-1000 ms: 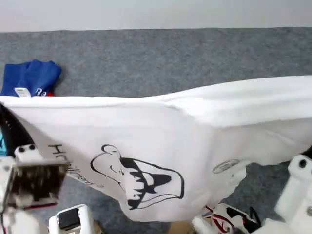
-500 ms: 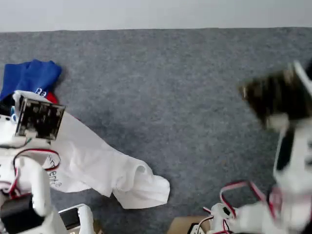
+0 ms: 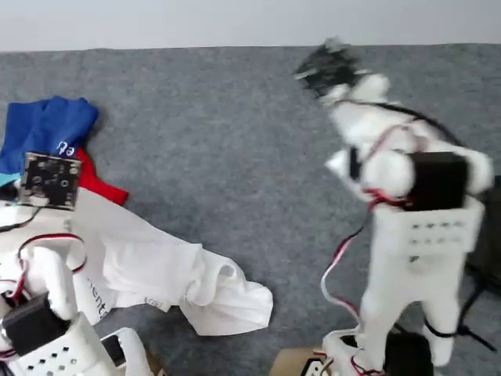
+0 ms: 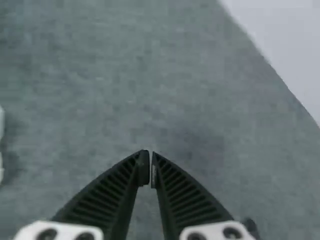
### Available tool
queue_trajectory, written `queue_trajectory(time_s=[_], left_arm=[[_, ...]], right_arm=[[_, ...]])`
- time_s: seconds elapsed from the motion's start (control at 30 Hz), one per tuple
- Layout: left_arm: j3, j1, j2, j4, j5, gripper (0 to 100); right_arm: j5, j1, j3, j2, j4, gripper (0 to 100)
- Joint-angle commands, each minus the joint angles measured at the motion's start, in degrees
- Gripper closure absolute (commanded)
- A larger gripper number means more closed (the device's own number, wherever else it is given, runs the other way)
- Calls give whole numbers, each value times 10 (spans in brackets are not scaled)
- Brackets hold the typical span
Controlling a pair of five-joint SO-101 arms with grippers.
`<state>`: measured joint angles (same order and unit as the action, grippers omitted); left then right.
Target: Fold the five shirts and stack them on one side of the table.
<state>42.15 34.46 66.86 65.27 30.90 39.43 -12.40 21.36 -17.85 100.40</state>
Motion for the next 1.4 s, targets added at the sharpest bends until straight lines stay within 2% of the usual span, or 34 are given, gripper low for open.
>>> queue_trajectory(time_s=[0.0, 0.17, 0.27, 0.37, 0.5, 0.7, 1.03, 1.37], left_arm=[[-2, 22, 7, 32, 3, 997], [0, 23, 7, 68, 3, 997], [5, 23, 7, 70, 3, 997], [18, 23, 7, 69, 3, 997], [23, 23, 7, 67, 3, 997], [24, 23, 7, 67, 3, 997], [36, 23, 7, 66, 3, 997], [36, 23, 7, 66, 3, 997]], right_arm=[[-31, -87, -39, 21, 21, 987], [-64, -179, -101, 107, 21, 977], [-69, -219, -105, 159, 22, 903], [-56, -256, -105, 189, 22, 817], [-9, -301, -106, 194, 22, 801], [43, -330, -171, 192, 25, 801], [39, -381, -193, 195, 22, 801], [39, -388, -201, 234, -7, 802]])
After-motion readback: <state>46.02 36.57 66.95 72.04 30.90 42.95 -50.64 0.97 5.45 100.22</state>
